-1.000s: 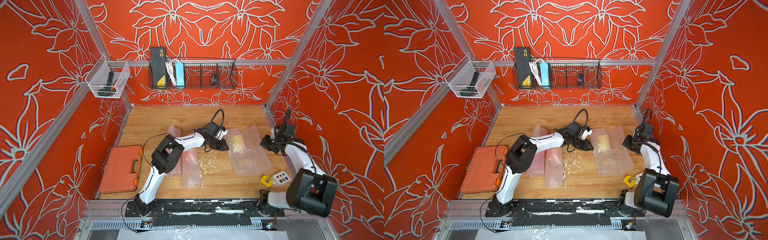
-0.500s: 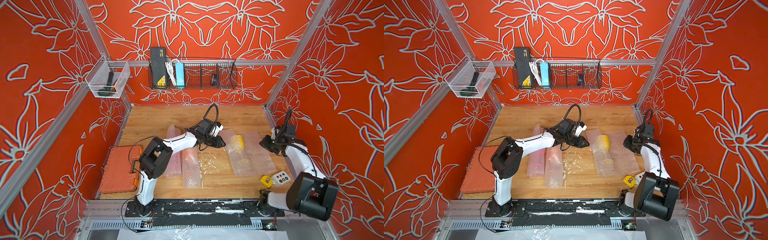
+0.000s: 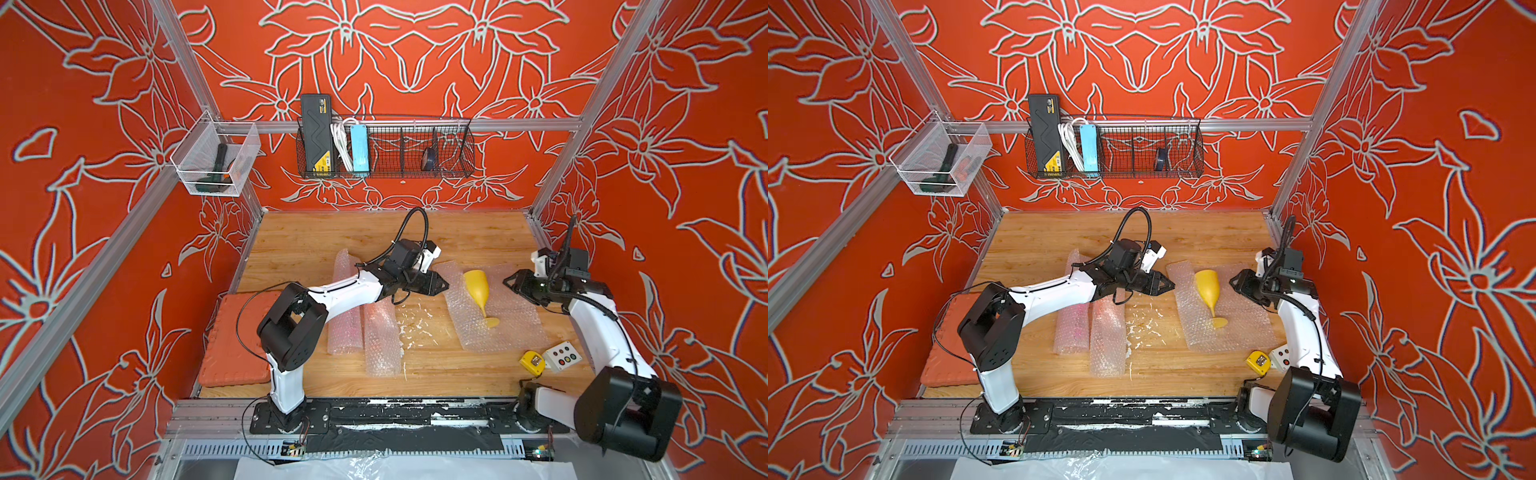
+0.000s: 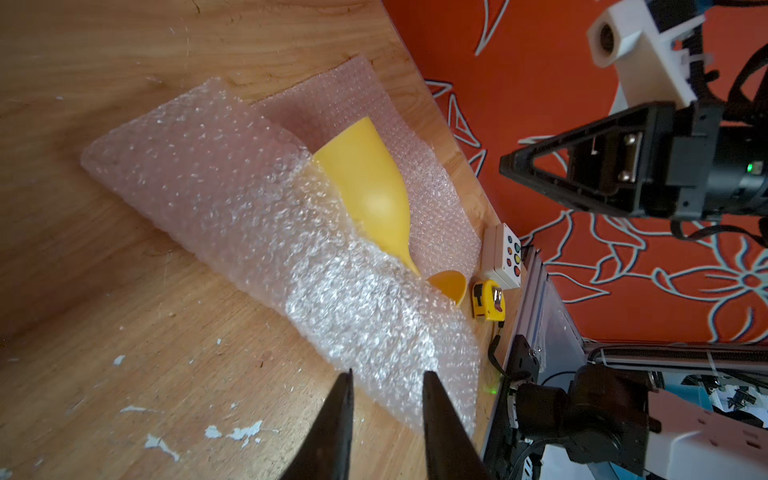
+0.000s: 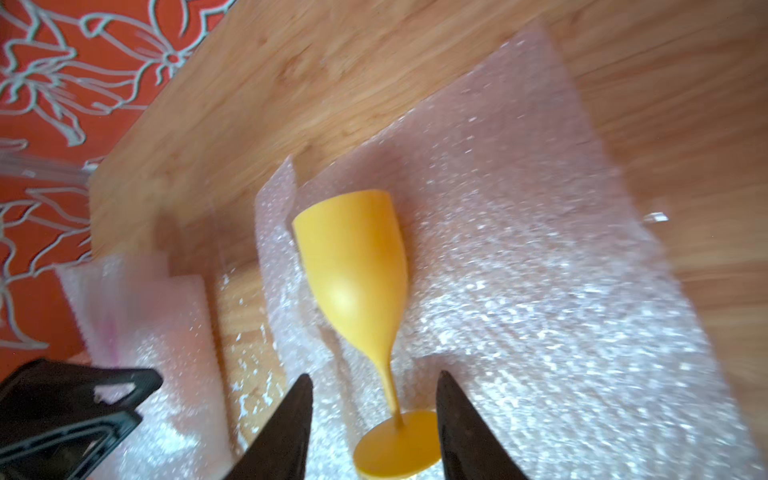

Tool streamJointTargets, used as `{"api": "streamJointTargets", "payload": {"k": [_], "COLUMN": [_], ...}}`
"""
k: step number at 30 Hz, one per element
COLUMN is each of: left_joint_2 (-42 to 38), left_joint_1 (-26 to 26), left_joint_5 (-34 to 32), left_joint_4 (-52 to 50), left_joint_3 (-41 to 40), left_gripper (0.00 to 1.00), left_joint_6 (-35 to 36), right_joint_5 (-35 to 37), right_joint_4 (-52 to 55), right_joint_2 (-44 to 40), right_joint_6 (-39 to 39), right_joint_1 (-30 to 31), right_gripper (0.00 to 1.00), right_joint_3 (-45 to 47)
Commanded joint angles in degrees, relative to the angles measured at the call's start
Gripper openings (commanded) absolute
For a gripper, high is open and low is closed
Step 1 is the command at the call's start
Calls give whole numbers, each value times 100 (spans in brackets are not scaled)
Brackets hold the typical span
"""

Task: Unpack wine glasses from bubble wrap
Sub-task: Unwrap the bubble wrap at the center of the board.

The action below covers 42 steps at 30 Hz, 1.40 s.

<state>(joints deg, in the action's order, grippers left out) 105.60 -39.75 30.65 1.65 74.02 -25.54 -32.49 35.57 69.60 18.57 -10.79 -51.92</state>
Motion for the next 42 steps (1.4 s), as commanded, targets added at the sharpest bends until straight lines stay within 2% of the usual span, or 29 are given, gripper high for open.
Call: {"api": "streamJointTargets", "payload": {"k": [1,8,14,28,33,37,42], "left_joint_2": [-22,-197,-293,-695,-830,-750,-538], "left_joint_1": [27,26,37,249,338,371,371], "left_joint_5": [-16,-103,-121,-367,-397,-307,-74], "left_joint_4": [169,222,282,293,301,248,247], "left_joint_3": [-49,-272,-401,-664,-816,-836,-843], "left_gripper": [28,29,29,29,29,29,29], "left_joint_6": [-19,-8,-36,-41,-43,-46,-90], "right_joint_5": [-375,-198,39,-77,349,966,1603], "right_joint_4": [90,-178,-284,-796,-599,-146,283], "right_joint_2": [201,530,887,1508,1311,1174,1008], "right_joint_6": [-102,85,84,578,486,238,5], "right_joint_1": [432,1269,1669,2968,3004,2971,2725], "right_gripper": [47,43,44,45,45,47,49], "right_joint_3": [130,217,208,-82,-250,-594,-889]}}
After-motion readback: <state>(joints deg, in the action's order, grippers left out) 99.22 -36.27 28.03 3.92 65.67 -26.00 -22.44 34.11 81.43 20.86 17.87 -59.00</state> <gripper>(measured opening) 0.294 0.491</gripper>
